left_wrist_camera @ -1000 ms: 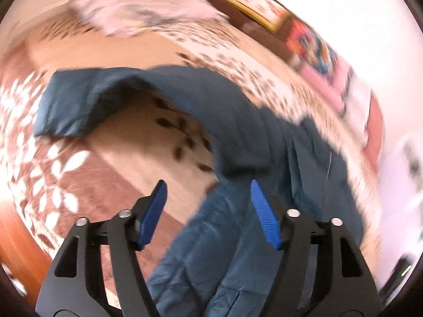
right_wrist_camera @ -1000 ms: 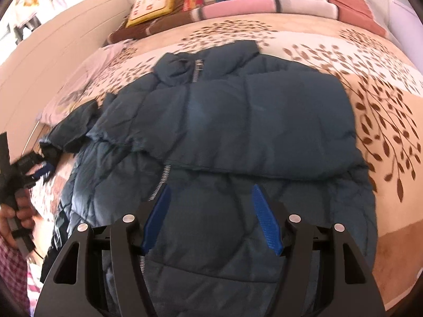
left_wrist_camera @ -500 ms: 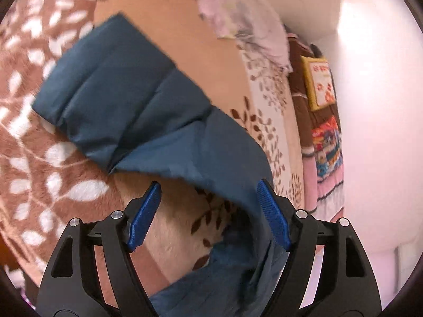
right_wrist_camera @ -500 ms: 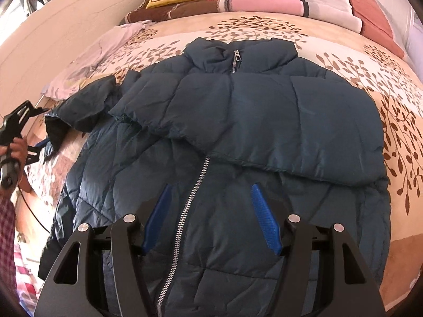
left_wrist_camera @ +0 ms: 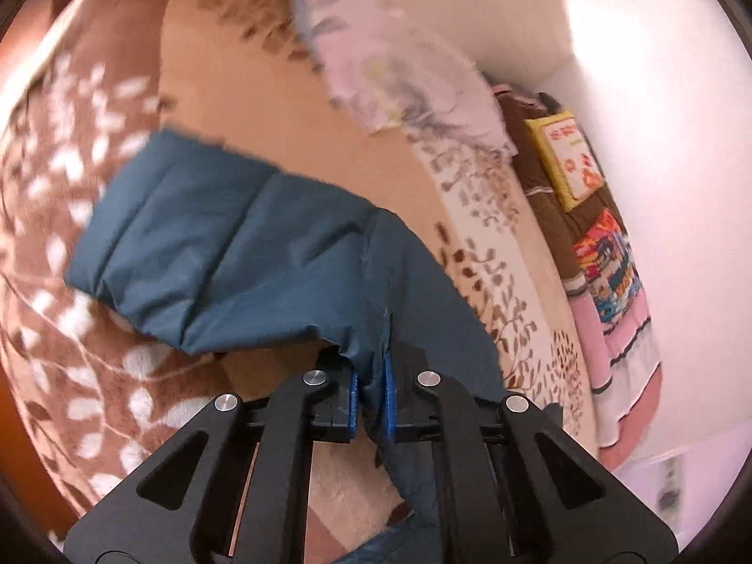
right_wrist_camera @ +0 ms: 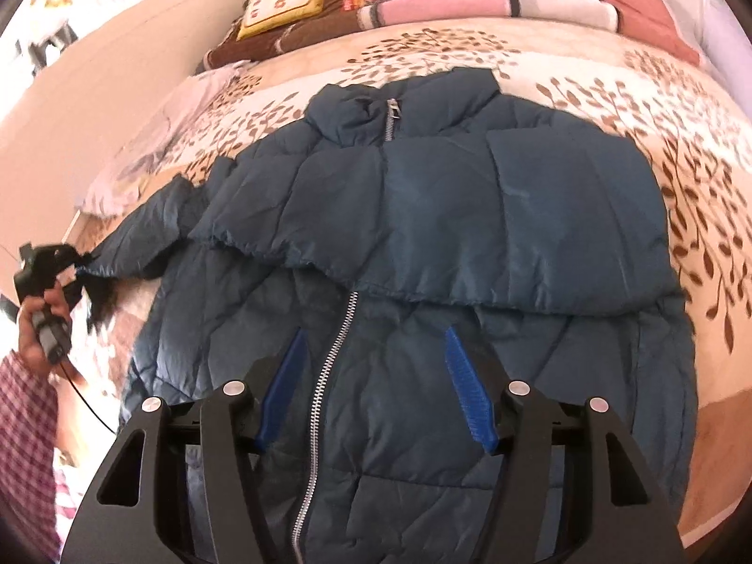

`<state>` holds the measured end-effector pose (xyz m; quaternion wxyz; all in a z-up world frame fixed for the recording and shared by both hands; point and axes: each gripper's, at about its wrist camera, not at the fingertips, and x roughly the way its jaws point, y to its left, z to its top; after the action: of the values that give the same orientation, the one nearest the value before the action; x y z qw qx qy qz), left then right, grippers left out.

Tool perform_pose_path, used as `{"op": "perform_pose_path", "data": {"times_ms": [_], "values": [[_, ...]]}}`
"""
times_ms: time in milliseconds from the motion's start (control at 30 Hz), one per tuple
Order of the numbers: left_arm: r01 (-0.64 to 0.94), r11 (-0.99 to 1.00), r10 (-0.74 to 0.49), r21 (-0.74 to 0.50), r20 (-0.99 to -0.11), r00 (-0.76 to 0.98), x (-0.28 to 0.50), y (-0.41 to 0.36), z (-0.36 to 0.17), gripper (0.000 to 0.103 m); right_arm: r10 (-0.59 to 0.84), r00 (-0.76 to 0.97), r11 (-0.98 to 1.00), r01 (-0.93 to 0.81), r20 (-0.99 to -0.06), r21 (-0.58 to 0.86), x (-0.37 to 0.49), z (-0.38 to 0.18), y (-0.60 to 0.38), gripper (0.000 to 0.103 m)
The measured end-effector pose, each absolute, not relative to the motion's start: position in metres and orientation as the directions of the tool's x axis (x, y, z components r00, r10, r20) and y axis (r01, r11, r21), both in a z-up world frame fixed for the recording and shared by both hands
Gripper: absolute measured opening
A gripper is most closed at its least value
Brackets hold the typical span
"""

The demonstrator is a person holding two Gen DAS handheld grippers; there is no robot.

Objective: Fold large clothes

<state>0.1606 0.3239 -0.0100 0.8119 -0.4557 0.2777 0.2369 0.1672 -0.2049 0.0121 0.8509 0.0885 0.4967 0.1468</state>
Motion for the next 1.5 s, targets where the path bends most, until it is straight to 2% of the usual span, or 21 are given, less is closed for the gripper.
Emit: {"op": "perform_pose_path", "data": {"times_ms": [200, 333, 467, 733, 900, 1067, 1133, 1167, 1200, 1233, 1333, 1500], "values": [[-0.507, 0.743, 0.215, -0.438, -0.56, 0.8, 0.168, 0.268, 0.067, 0.007, 0.325, 0.491, 0.943, -0.11, -0.808, 0.313, 0.16, 0.015, -0.229, 0.06], [-0.355, 0.883, 0.176, -0.306, -0.484, 0.857, 0.173, 0.209, 0.112, 0.006, 0.309, 0.51, 0.946, -0.08, -0.803, 0.314, 0.155, 0.015, -0.245, 0.06], [-0.194, 0.96, 0.08, -0.204, -0.462, 0.883, 0.183, 0.144, 0.135, 0.006, 0.294, 0.527, 0.949, -0.06, -0.798, 0.31, 0.148, 0.014, -0.262, 0.06], [0.05, 0.998, -0.069, -0.049, -0.565, 0.822, 0.212, 0.027, 0.109, 0.006, 0.267, 0.54, 0.952, -0.017, -0.798, 0.307, 0.142, 0.005, -0.293, 0.06], [0.127, 0.991, -0.072, 0.035, -0.662, 0.746, 0.223, -0.022, 0.061, 0.006, 0.249, 0.541, 0.954, 0.005, -0.803, 0.299, 0.142, 0.0, -0.31, 0.06], [0.164, 0.985, -0.079, 0.047, -0.729, 0.68, 0.224, -0.046, 0.028, 0.009, 0.248, 0.544, 0.951, 0.02, -0.801, 0.308, 0.142, -0.003, -0.32, 0.06], [0.19, 0.981, -0.096, 0.037, -0.757, 0.646, 0.222, -0.049, 0.019, 0.017, 0.249, 0.541, 0.95, 0.025, -0.804, 0.311, 0.143, -0.004, -0.321, 0.06], [0.201, 0.979, -0.108, 0.028, -0.767, 0.632, 0.22, -0.05, 0.016, 0.03, 0.251, 0.537, 0.949, 0.028, -0.805, 0.314, 0.144, -0.005, -0.321, 0.06], [0.21, 0.977, -0.12, 0.018, -0.773, 0.623, 0.218, -0.052, 0.014, 0.048, 0.253, 0.535, 0.948, 0.028, -0.806, 0.316, 0.144, -0.005, -0.32, 0.06], [0.217, 0.976, -0.13, 0.01, -0.773, 0.621, 0.213, -0.051, 0.014, 0.063, 0.254, 0.533, 0.948, 0.028, -0.807, 0.317, 0.144, -0.005, -0.319, 0.06], [0.227, 0.974, -0.164, -0.023, -0.766, 0.622, 0.197, -0.048, 0.017, 0.073, 0.257, 0.533, 0.951, 0.008, -0.807, 0.308, 0.145, -0.001, -0.311, 0.06], [0.222, 0.966, -0.246, -0.135, -0.749, 0.615, 0.162, -0.015, 0.027, 0.074, 0.261, 0.539, 0.962, -0.072, -0.801, 0.265, 0.151, 0.014, -0.28, 0.06]]}}
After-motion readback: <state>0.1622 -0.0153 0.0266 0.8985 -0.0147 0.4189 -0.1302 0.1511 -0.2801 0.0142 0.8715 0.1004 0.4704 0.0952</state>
